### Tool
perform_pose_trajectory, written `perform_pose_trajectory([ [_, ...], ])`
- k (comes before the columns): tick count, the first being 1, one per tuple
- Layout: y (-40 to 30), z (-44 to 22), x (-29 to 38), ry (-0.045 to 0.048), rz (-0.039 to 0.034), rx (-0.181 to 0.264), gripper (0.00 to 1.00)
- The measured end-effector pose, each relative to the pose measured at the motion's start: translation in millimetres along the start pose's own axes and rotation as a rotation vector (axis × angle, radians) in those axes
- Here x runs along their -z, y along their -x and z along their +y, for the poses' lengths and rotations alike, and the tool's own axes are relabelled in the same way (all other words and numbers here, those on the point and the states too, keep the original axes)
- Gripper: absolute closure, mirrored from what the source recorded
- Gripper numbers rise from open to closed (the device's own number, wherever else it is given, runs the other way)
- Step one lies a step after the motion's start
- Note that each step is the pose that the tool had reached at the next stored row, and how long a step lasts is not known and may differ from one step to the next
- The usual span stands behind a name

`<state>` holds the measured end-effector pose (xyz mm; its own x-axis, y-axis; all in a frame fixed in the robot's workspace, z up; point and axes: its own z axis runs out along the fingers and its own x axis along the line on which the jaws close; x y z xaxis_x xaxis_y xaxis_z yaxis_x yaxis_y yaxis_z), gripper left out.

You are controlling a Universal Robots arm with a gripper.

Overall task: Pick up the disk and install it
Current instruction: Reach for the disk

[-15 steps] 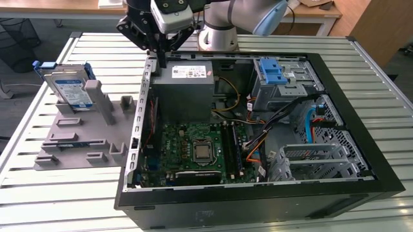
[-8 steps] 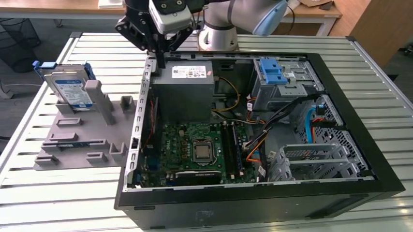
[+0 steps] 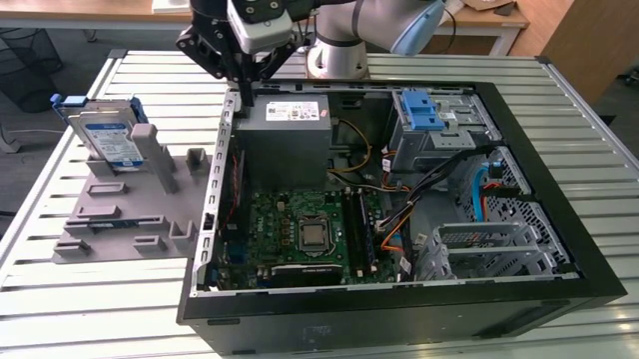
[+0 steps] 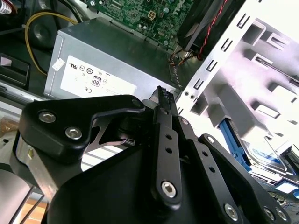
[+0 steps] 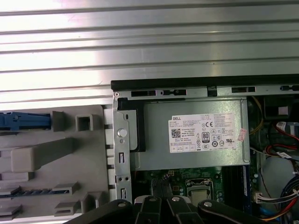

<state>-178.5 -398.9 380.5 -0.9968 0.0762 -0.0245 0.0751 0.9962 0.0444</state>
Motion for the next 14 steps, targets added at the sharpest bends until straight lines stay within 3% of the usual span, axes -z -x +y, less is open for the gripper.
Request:
perform_pose_trajectory([
  [14, -4.9, -0.4, -1.7, 0.0000, 0.0000, 0.000, 0.89],
])
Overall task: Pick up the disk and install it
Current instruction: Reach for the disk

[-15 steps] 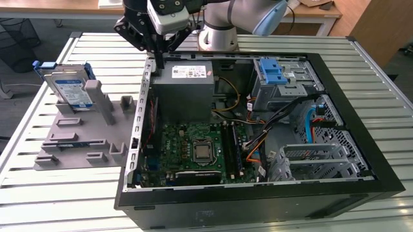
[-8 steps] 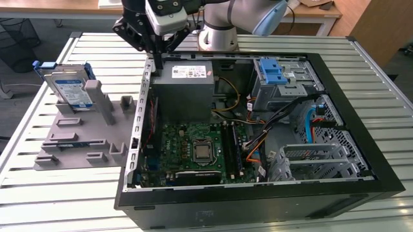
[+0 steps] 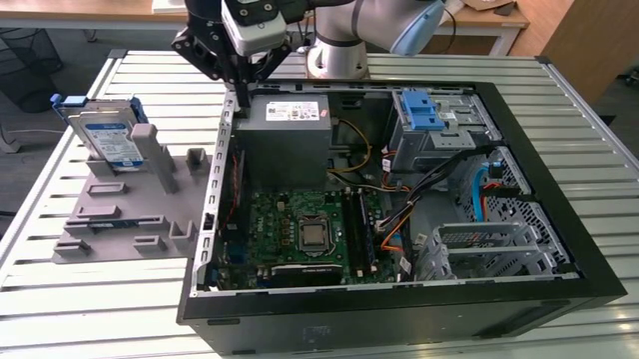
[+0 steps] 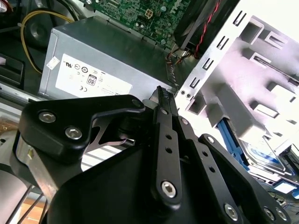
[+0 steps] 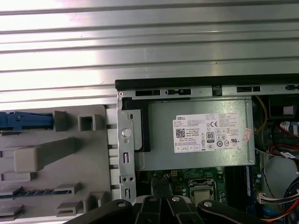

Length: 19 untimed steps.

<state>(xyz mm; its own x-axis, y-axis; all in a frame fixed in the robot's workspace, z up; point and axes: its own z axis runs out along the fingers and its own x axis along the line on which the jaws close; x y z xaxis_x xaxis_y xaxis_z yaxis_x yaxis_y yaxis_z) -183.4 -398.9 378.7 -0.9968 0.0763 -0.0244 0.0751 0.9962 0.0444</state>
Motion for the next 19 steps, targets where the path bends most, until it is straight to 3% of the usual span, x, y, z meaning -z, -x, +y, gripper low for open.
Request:
perform_pose_trajectory([
  [19, -6.6, -0.6, -2.1, 0.0000, 0.0000, 0.000, 0.89],
])
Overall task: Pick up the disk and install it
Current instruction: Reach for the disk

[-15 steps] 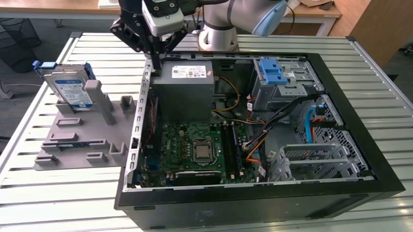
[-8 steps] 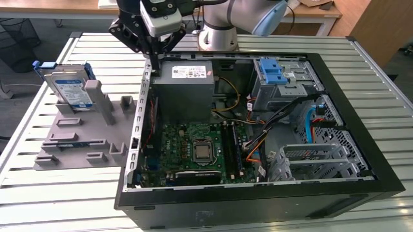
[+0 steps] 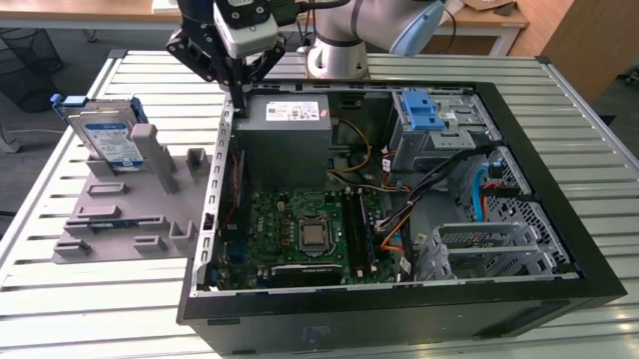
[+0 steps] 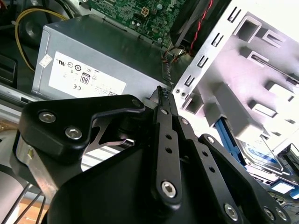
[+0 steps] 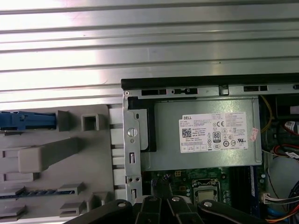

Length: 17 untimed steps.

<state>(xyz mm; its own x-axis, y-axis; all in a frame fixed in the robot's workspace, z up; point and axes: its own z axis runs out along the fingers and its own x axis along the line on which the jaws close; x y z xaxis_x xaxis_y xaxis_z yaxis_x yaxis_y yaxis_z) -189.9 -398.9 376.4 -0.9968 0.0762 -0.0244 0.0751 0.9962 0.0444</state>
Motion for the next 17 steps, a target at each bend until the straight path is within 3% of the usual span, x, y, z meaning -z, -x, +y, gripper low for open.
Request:
perform_pose_trajectory([
  [17, -4.4, -0.4, -1.2, 0.0000, 0.0000, 0.000, 0.89],
])
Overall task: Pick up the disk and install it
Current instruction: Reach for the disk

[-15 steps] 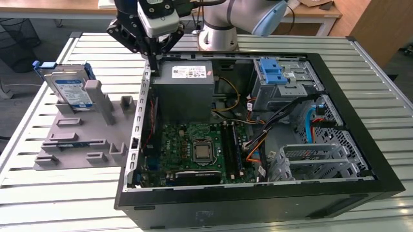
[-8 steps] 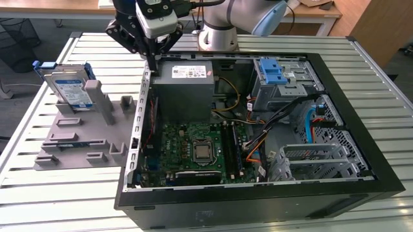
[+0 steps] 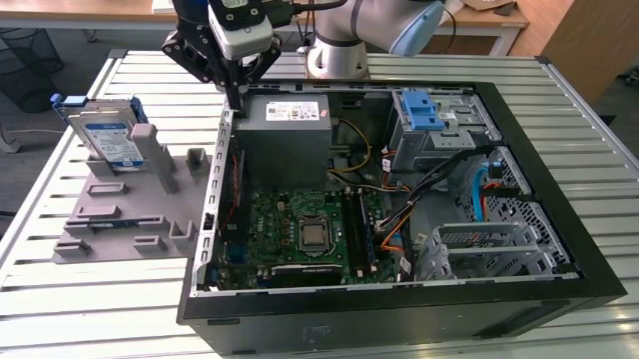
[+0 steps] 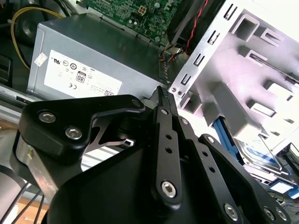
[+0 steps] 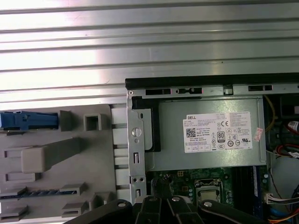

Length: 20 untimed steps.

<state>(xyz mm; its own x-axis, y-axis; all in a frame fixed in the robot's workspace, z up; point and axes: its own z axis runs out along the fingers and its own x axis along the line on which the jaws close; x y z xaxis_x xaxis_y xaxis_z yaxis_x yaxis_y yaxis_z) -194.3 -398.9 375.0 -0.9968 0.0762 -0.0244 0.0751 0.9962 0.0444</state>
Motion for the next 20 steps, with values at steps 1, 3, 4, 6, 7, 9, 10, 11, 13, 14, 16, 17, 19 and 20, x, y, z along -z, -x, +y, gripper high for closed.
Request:
perform_pose_trajectory([
  [1, -0.4, 0.0, 0.0, -0.0001, 0.0000, 0.000, 0.89],
  [3, -1.0, -0.1, -0.1, -0.0001, 0.0000, 0.000, 0.89],
  [4, -1.1, -0.1, -0.1, -0.0001, 0.0000, 0.000, 0.89],
  [6, -1.7, -0.1, -0.3, 0.0000, 0.0000, 0.000, 0.89],
  [7, -1.8, -0.1, -0.3, 0.0000, 0.0000, 0.000, 0.89],
  [9, -2.2, -0.2, -0.4, -0.0001, 0.0000, 0.000, 0.89],
  [10, -2.5, -0.2, -0.5, 0.0000, -0.0001, 0.000, 0.89],
  [11, -2.7, -0.2, -0.5, 0.0000, 0.0000, 0.000, 0.89],
  [13, -3.2, -0.3, -0.7, 0.0000, 0.0000, 0.000, 0.89],
  [14, -3.4, -0.3, -0.7, 0.0000, 0.0000, 0.000, 0.89],
  [16, -3.9, -0.3, -0.9, -0.0001, 0.0000, 0.000, 0.89],
  [17, -4.1, -0.3, -1.0, 0.0000, 0.0000, 0.000, 0.89],
  [19, -4.6, -0.4, -1.2, 0.0000, 0.0000, 0.000, 0.89],
  [20, -4.8, -0.4, -1.3, 0.0000, 0.0000, 0.000, 0.89],
])
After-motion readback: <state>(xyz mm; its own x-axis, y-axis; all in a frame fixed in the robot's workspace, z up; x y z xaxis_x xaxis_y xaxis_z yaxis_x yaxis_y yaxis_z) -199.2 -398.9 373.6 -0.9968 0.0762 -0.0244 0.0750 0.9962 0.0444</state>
